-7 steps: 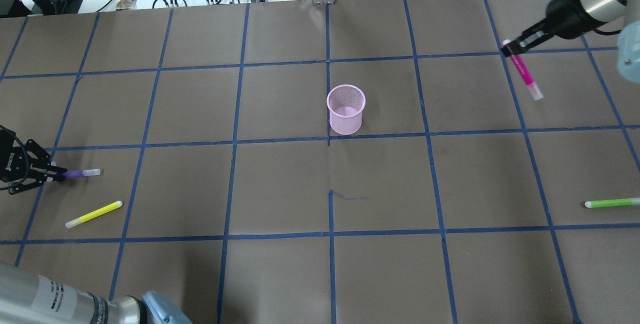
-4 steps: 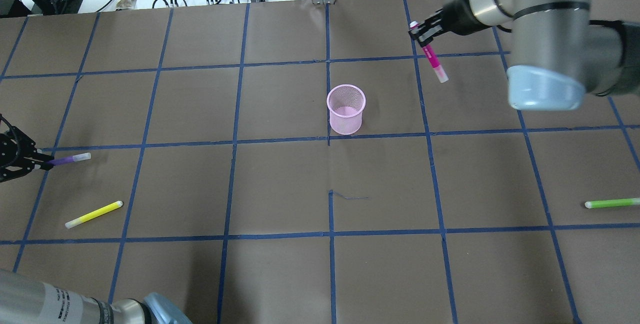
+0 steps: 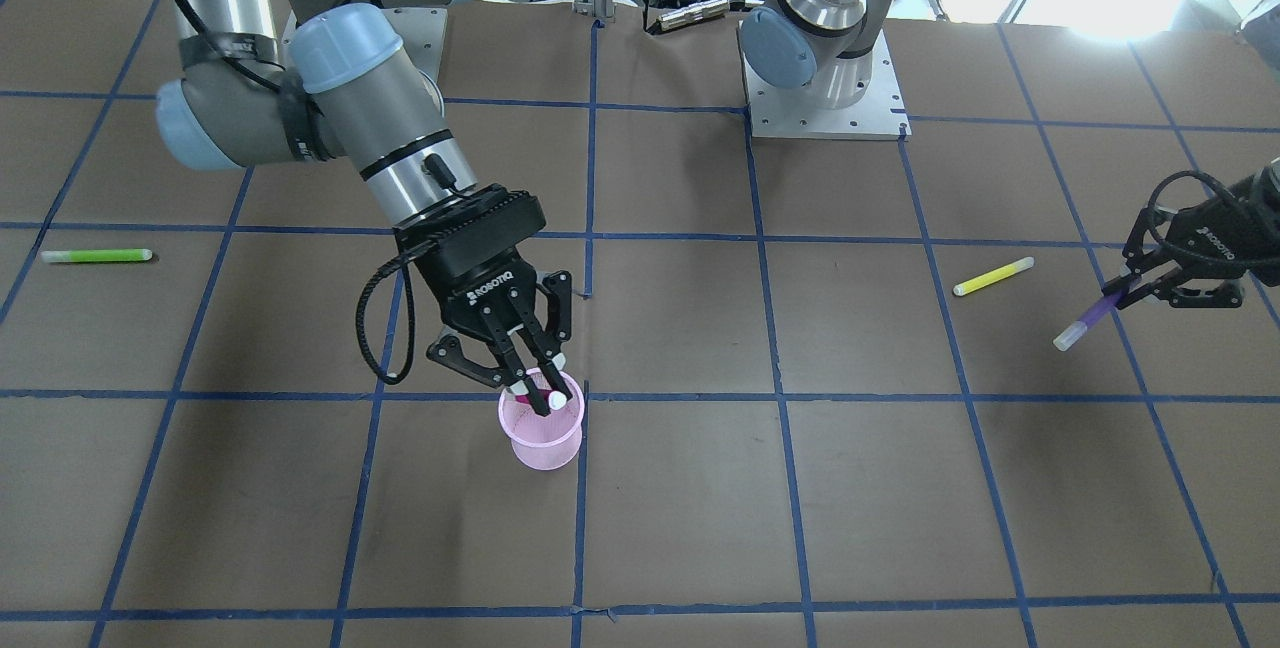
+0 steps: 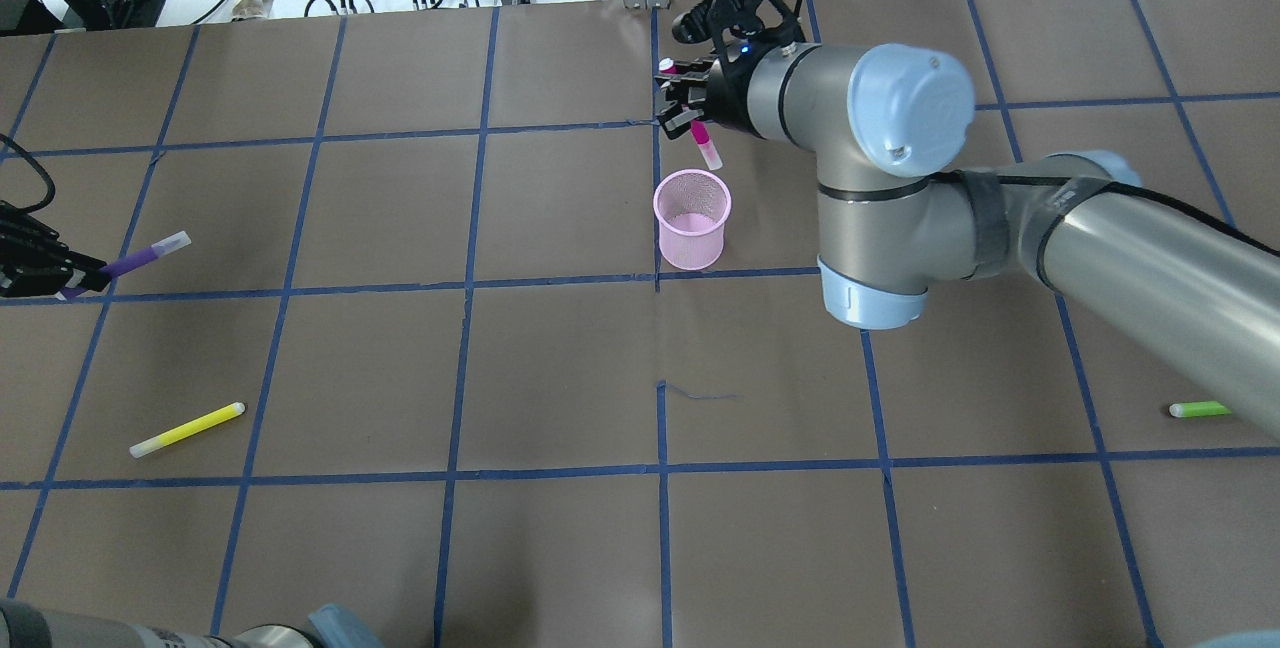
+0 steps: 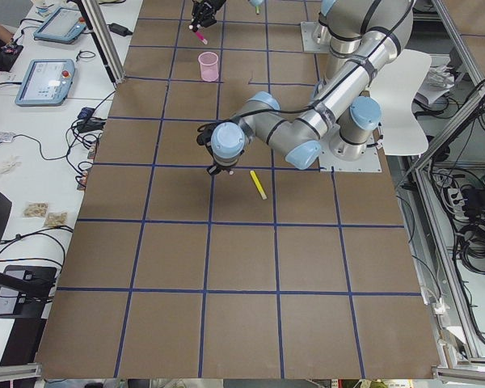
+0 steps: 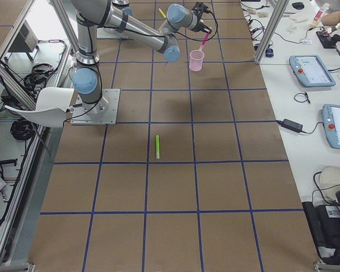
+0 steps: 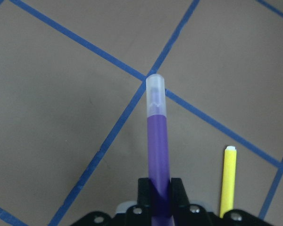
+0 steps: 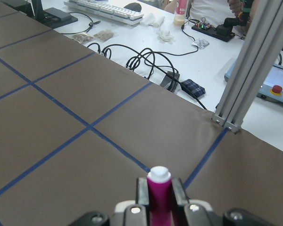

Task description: Insert purple and pink pens into pink cup

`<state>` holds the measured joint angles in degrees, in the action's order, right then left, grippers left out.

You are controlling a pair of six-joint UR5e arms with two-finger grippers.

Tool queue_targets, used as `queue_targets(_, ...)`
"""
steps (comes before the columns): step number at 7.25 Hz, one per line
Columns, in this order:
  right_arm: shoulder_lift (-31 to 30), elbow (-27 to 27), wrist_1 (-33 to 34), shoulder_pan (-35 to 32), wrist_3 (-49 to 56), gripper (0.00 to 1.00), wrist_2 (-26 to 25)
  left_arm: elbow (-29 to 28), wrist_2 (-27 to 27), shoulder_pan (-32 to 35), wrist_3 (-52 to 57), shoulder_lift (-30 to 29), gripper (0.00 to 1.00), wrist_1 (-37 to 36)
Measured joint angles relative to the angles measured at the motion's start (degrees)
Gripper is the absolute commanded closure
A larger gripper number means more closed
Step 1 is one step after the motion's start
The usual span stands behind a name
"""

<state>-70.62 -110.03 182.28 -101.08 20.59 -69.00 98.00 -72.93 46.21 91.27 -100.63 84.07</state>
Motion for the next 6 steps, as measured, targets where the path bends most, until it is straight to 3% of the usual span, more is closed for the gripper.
queue_targets(3,3.7,-3.0,6.6,-1.3,0.0,1.0,-0.1,0.6,0.1,10.7,-28.1,8.4,1.0,4.5)
queue_targets(4,3.8,-3.9,7.4,-1.3,0.7,0.8,-0.4,0.7,0.2,14.4,-37.6,10.2,1.0,4.9)
queue_targets(6,4.3,-5.0,8.0,-1.1,0.9,0.0,-1.7,0.6,0.6,22.1,-56.1,11.9,1.0,4.9)
